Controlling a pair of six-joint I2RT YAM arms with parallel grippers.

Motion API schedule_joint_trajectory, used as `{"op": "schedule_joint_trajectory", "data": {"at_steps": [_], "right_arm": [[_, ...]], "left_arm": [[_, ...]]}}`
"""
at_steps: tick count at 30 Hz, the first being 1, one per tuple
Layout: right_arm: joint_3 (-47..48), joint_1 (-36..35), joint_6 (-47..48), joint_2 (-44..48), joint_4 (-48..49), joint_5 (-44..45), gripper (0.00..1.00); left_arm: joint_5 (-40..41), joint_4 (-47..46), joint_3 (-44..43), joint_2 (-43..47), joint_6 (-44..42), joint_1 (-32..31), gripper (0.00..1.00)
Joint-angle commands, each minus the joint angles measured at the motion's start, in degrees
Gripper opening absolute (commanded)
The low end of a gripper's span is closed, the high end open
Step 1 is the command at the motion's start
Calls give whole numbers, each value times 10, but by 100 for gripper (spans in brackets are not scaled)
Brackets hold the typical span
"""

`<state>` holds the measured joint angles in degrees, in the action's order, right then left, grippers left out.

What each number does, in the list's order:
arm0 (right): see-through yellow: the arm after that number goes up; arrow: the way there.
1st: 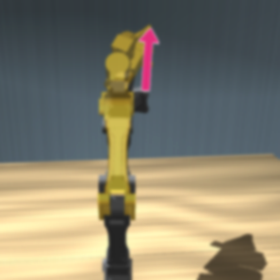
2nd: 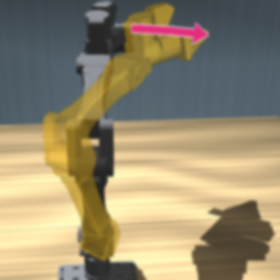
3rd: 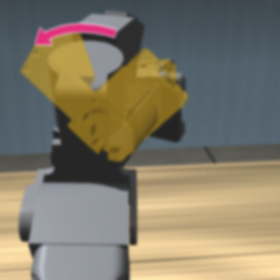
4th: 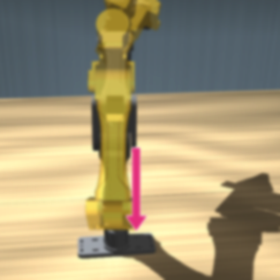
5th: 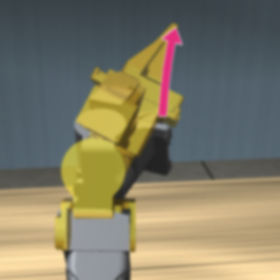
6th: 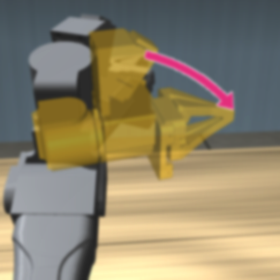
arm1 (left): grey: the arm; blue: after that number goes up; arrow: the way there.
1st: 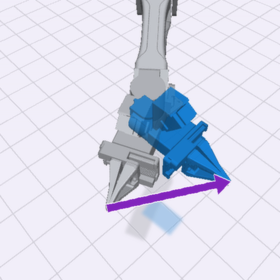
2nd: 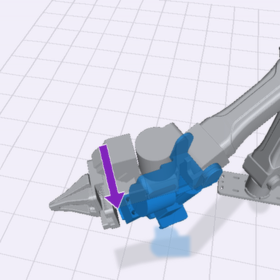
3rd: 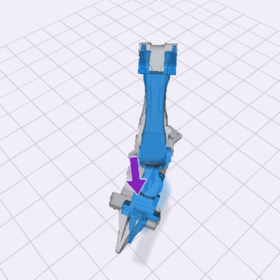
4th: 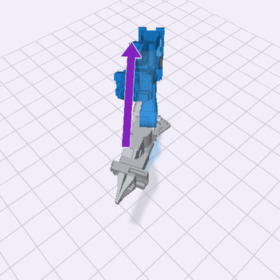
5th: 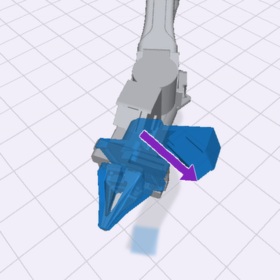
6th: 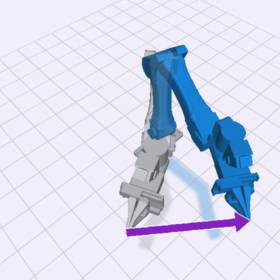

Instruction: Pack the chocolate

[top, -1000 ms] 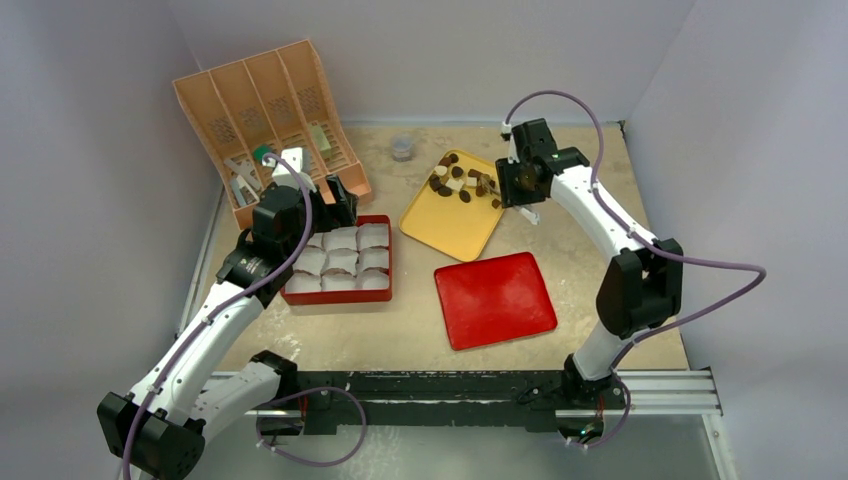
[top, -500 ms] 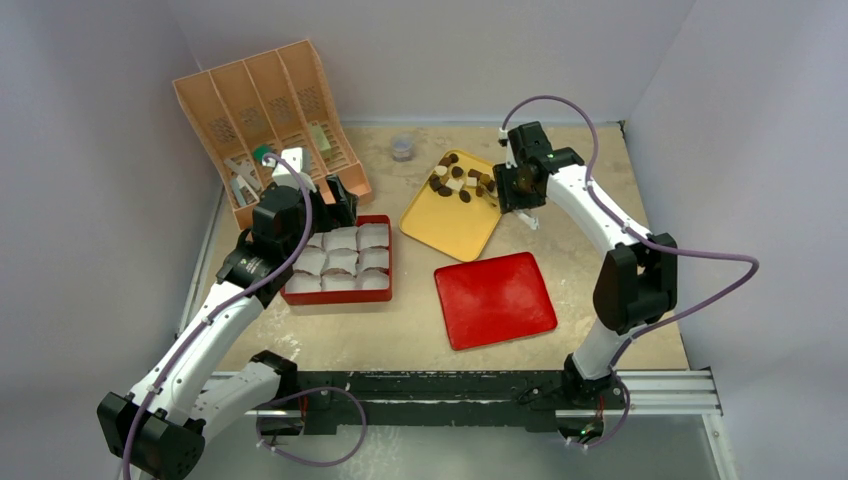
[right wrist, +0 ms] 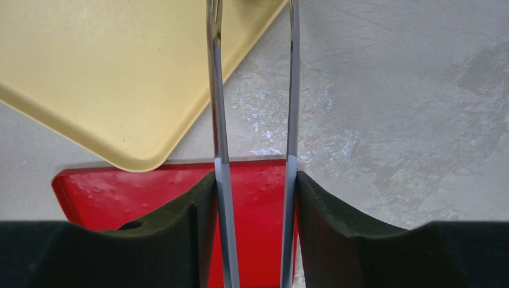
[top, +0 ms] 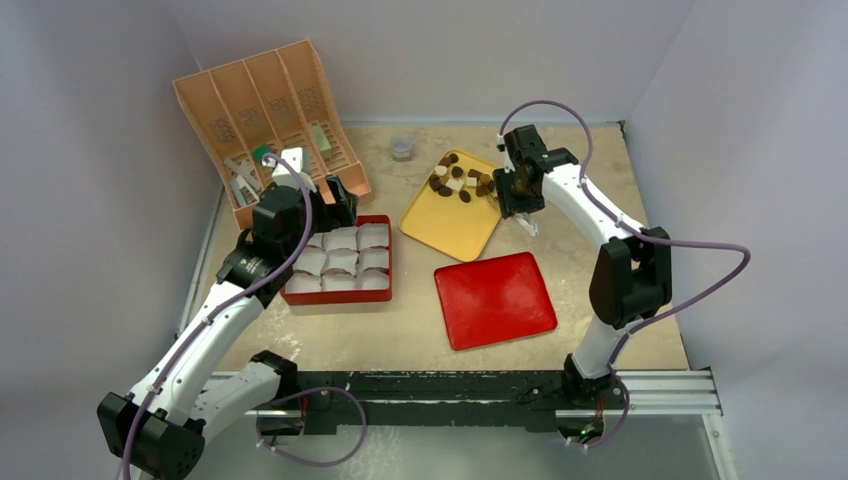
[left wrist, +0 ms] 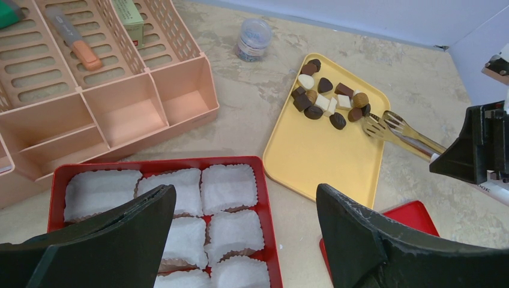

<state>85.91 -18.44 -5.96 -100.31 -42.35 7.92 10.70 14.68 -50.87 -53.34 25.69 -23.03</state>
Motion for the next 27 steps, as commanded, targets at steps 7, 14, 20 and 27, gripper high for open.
{"op": "schedule_joint_trajectory", "data": {"at_steps": [7,14,20,27], "right_arm": [[32,-9,9,0,-5,3,37],[30,-17,3,11,-1,-3,34],[25,-29,-1,32,-3,-20,32],[33,-55,-6,67,5,-41,29]], "left_arm": [[1,-19,-10,9,-15,-2,86],[7,-19,-10,9,-16,-2,86],[18,-14,-12,18,-25,-2,86],[78,-1,-15,36,-32,-2,87]]}}
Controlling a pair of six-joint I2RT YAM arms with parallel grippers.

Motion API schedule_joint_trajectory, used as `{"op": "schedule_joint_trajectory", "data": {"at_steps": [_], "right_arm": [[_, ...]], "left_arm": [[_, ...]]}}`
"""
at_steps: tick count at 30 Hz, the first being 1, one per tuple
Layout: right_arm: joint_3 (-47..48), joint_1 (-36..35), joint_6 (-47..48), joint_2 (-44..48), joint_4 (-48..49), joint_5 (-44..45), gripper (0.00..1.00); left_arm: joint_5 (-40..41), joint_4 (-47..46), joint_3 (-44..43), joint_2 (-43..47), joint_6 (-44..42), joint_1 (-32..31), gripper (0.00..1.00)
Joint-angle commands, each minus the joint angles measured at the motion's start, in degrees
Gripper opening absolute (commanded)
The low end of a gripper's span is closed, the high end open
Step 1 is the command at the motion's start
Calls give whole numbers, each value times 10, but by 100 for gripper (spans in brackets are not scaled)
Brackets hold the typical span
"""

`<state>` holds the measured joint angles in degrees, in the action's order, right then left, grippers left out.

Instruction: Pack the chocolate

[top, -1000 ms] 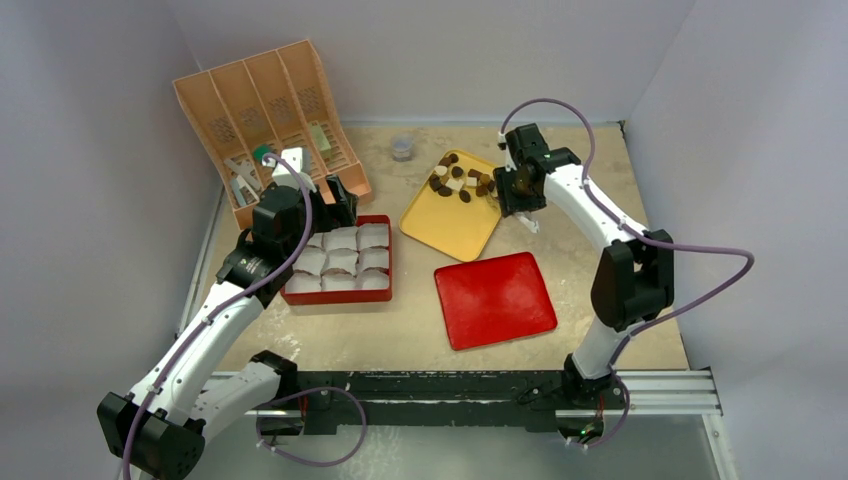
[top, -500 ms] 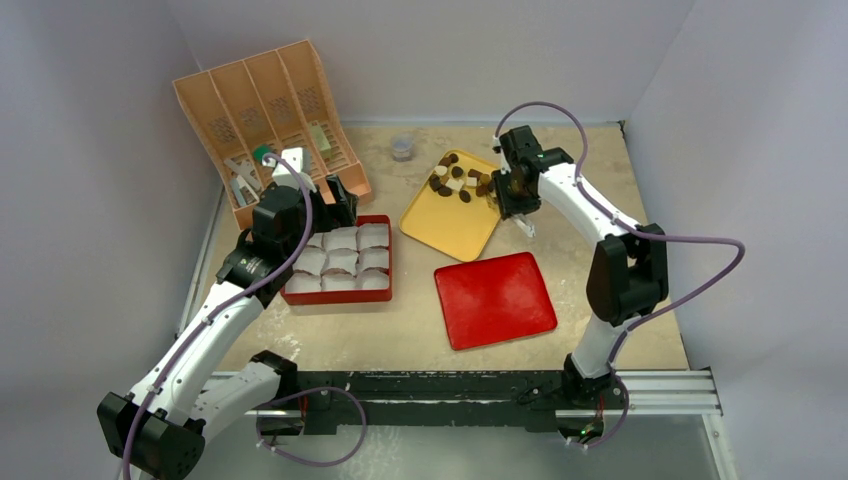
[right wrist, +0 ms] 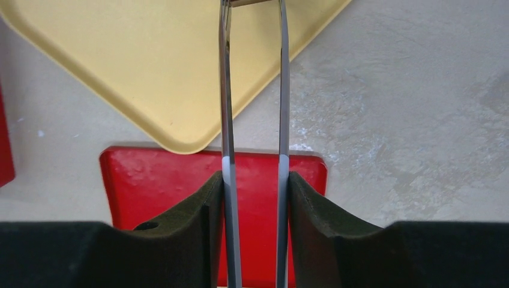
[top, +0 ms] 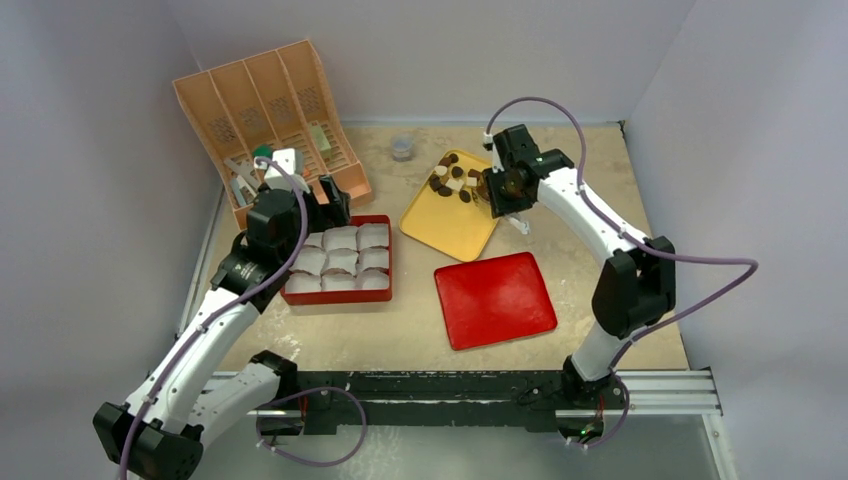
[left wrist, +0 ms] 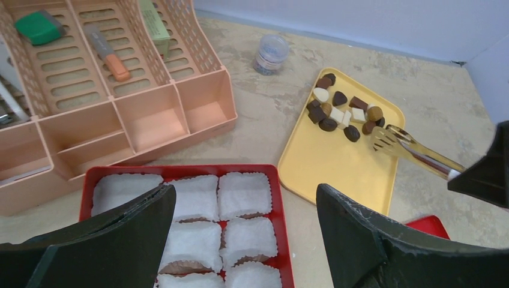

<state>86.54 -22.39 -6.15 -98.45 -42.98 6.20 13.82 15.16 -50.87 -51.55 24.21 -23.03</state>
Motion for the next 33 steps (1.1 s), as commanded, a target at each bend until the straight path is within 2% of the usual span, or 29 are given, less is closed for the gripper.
{"op": "schedule_joint_trajectory", "data": {"at_steps": [1,12,18,23,33], "right_arm": [[28,-19,-5,53,15,-29,29],[34,-81,-18,69,33,-88,28],[48,-138,-32,70,45,-144,28],[66,-192,-44,54,43,-155,28],[122,-287,-48,12,-15,-134,28]], "left_arm": [[57,-4,-16,21,-17,-2,87],[188,10,-13,70,-24,-2,88],[249,12,-9,99,-21,-2,88],[298,11,-3,127,-11,-2,90],[303,10,-1,135,-9,-2,90]]}}
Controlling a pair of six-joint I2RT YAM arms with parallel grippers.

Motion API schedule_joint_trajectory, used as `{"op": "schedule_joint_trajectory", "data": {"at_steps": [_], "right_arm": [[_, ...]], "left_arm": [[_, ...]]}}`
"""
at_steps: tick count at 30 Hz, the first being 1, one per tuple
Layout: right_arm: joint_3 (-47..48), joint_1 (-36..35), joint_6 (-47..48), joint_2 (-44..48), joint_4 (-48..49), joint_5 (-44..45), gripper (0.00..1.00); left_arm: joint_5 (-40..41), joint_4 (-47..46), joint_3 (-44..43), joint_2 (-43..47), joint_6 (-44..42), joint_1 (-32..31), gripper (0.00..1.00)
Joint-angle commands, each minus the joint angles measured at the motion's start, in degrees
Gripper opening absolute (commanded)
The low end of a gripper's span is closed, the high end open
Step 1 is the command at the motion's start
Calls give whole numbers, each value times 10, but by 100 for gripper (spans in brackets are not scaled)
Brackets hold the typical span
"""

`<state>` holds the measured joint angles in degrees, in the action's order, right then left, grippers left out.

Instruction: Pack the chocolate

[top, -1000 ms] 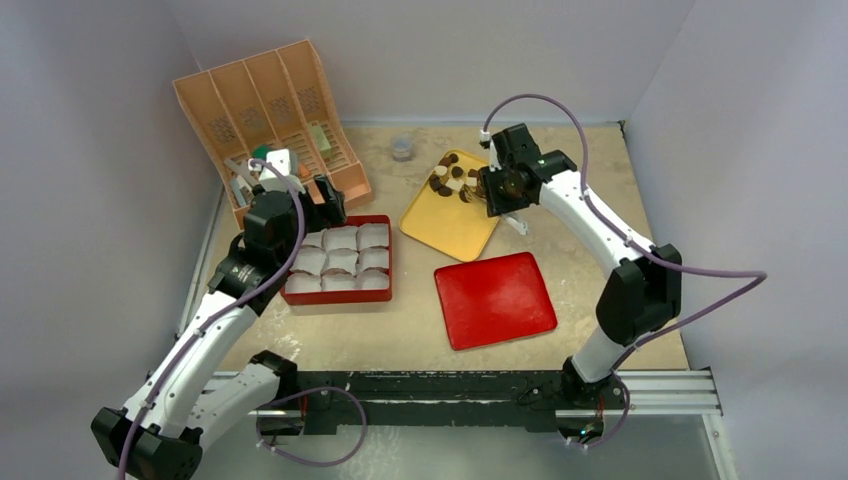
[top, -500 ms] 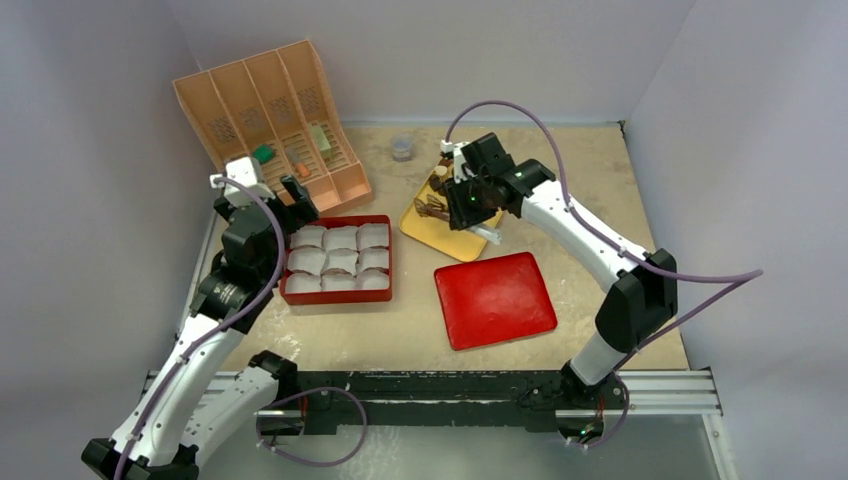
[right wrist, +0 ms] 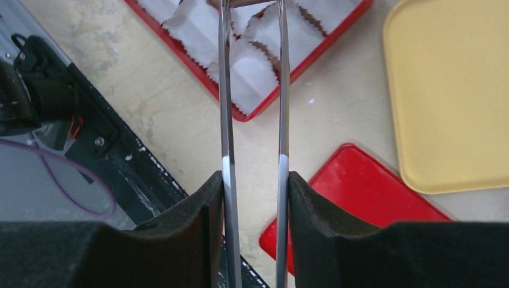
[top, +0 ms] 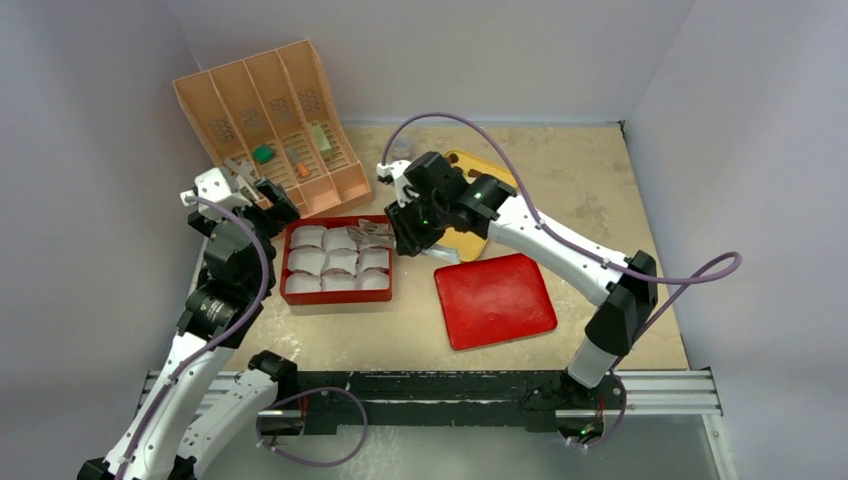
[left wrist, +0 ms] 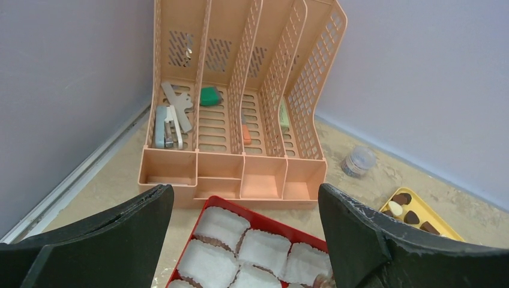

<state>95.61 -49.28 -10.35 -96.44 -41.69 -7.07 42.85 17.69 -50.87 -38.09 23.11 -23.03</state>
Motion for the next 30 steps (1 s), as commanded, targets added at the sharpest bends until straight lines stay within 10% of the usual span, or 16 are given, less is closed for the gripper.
{"op": "schedule_joint_trajectory", "data": {"at_steps": [1,30], "right_arm": [[34,-23,-5,-13,-34,-2,29],[55,-71,-6,-55,-115,20,34]], "left_arm": [[13,-16,0,0,3,-2,90],[7,-18,0,-3,4,-2,90]]}}
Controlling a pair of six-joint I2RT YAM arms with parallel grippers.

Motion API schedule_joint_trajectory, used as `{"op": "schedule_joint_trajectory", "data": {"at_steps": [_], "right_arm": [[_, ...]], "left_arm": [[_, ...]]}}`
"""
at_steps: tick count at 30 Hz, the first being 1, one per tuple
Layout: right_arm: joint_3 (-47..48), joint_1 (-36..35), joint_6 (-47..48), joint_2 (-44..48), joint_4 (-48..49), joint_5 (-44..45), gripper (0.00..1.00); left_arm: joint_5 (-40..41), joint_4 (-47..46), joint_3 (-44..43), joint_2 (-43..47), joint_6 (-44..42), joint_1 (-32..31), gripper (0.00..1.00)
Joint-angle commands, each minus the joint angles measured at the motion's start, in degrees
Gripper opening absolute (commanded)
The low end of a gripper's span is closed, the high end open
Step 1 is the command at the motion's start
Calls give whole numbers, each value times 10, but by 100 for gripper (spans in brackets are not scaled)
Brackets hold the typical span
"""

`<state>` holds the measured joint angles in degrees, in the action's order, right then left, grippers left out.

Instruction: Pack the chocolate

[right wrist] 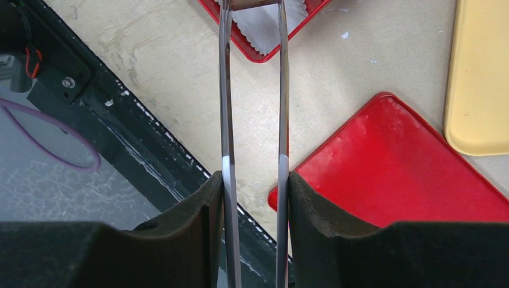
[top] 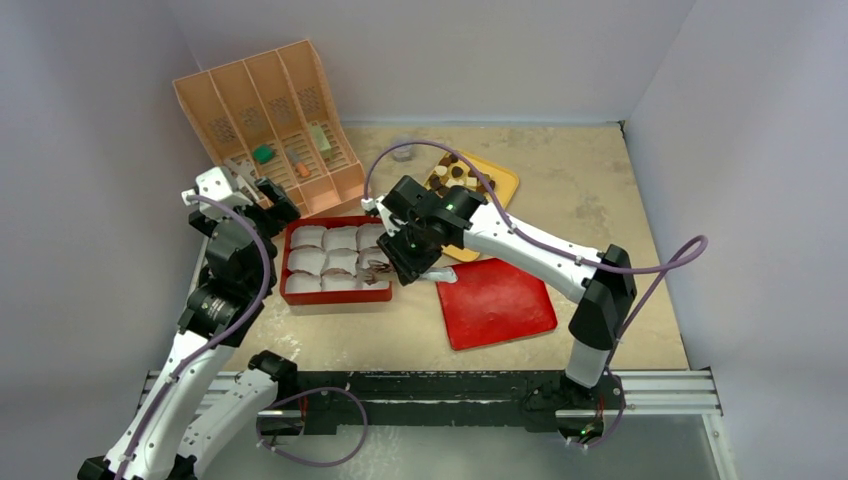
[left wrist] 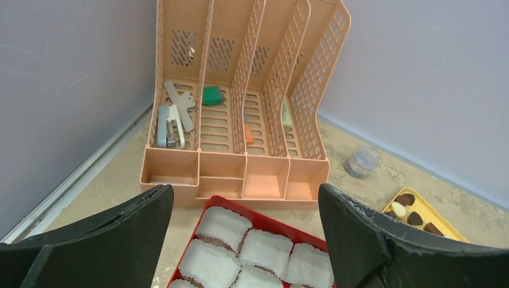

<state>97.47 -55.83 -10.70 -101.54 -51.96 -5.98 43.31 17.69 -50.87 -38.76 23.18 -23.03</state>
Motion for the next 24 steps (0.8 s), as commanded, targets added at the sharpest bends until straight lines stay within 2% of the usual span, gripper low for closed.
{"op": "schedule_joint_trajectory", "data": {"at_steps": [1,24], "right_arm": [[38,-6,-3,-6,-12,10,35],[64,-9,-13,-6,-29,30,42]], "left_arm": [[2,-18,0,4,3,-2,90],[7,-17,0,7,3,-1,90]]}}
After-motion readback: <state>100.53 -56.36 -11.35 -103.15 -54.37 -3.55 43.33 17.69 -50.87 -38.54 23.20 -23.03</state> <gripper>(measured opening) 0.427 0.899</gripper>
